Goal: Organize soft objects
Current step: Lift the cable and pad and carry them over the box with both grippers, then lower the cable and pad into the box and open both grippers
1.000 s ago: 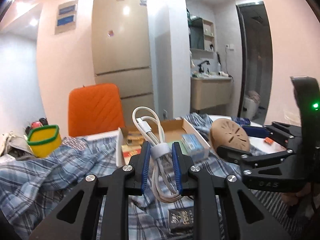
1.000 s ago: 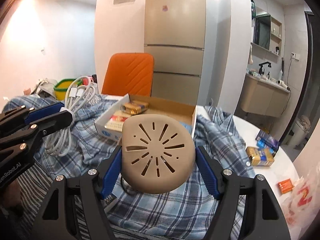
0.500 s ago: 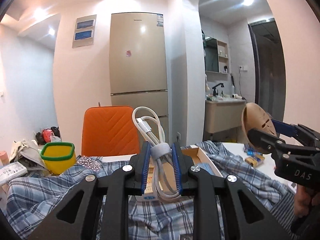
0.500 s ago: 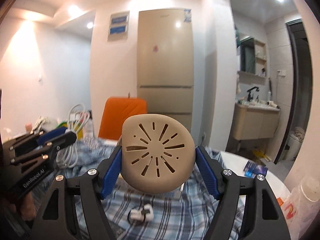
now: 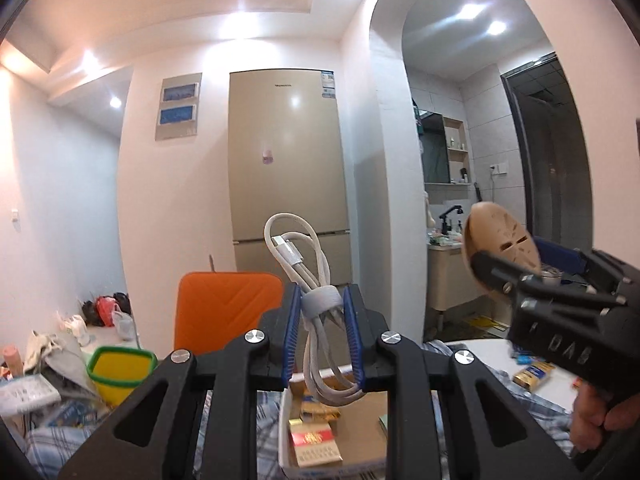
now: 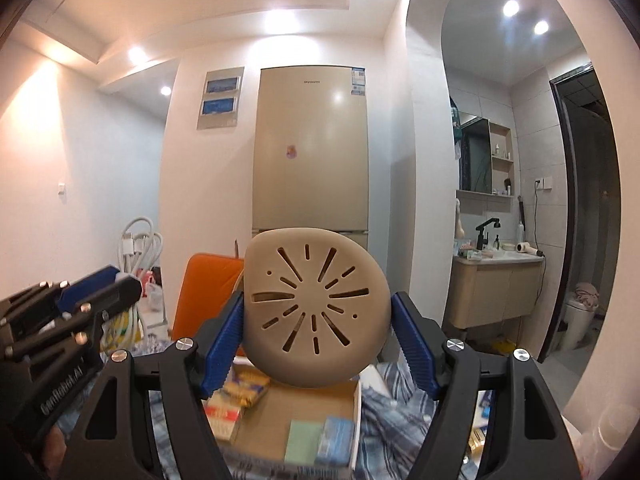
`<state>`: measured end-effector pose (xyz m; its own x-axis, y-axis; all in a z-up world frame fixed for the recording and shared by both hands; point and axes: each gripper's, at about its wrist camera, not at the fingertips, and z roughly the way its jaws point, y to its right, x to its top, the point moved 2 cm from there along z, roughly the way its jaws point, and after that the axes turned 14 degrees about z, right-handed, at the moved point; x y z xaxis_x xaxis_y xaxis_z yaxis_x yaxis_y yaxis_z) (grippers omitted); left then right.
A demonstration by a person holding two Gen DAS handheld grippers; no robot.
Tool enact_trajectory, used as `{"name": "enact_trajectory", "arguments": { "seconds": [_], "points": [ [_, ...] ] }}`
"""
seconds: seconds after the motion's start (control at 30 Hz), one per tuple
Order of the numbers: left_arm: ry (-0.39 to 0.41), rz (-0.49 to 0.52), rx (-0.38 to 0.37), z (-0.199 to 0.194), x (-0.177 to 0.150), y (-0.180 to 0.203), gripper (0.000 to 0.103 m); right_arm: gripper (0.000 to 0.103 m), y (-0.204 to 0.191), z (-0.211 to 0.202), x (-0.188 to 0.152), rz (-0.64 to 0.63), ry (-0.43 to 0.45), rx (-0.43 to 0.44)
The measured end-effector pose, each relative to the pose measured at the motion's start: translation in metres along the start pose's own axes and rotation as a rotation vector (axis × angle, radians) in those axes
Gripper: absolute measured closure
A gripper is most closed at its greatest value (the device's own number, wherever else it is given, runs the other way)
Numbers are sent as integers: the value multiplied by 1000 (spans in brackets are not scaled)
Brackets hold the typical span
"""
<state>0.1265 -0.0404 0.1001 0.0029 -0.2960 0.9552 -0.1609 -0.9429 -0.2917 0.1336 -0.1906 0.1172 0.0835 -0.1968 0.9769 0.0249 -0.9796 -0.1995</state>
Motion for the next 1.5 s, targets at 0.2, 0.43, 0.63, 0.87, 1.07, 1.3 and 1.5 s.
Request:
{"name": "enact_trajectory", "arguments": {
  "seconds": [0.2, 0.43, 0.63, 0.87, 1.07, 1.3, 1.5],
  "points": [
    [12, -57, 17, 21, 11, -19, 83, 29, -4, 20, 17, 24, 57, -37],
    [-24, -52, -15, 39, 12, -21, 82, 29, -3, 50, 7, 38, -16, -42],
    [-150, -60, -83, 58, -15, -15, 82, 28, 2, 72, -13, 34, -89, -51],
    [-284, -55, -102, 85, -47, -10, 82, 28, 6, 105, -55, 14, -223, -64],
    [-394, -60, -144, 108, -74, -5, 82, 28, 8, 136, -102, -15, -364, -70],
    [-481, -51, -178, 127, -93, 7, 82, 28, 15, 164, -141, -1, -505, -45],
    [-518, -39, -217, 133, -102, 12, 82, 28, 17, 176, -158, -8, -561, -50]
  ]
}}
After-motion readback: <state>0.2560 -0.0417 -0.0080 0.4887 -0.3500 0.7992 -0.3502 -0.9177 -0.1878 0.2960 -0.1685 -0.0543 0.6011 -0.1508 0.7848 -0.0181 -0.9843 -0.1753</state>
